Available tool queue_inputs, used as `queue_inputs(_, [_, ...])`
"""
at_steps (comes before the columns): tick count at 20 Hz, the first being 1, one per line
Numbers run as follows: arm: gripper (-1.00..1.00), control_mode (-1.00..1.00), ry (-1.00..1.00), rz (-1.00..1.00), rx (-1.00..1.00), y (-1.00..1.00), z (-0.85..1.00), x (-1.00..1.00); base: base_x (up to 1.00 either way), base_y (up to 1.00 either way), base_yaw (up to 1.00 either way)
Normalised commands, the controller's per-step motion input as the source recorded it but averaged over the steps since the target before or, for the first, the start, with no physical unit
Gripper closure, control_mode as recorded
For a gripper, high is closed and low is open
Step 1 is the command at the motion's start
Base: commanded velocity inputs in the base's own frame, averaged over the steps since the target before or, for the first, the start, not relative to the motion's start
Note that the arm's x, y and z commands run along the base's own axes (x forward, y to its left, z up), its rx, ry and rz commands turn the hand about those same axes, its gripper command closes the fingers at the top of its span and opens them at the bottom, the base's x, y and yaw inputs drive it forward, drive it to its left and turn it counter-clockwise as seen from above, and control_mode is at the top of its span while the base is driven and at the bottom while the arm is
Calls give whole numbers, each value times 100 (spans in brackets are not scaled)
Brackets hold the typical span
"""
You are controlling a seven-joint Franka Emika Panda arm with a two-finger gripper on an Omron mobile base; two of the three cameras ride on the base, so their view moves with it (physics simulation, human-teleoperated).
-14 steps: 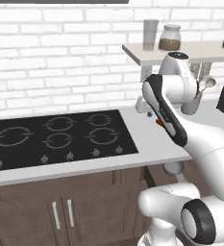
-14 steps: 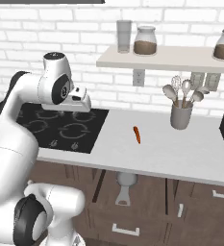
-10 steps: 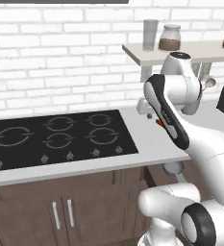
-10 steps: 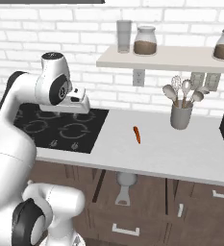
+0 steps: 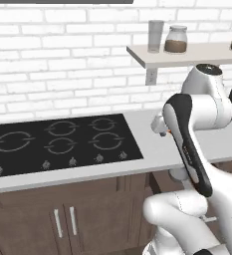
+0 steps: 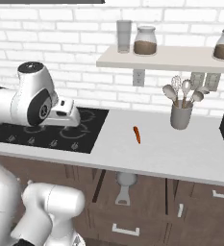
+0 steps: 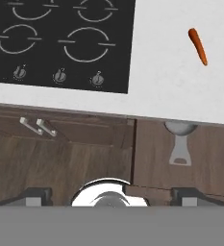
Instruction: Pick the measuring cup from the drawer and place it on the counter.
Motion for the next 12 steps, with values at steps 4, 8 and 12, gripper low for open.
queue_inputs(4, [-100,-100,-20,0,0,0,0,-55,0,0,0])
queue_inputs(8, [-100,100,-6,0,0,2,0,-4,0,36,-4])
queue_inputs(12, [-100,100,0,0,0,0,0,0,0,90,-16])
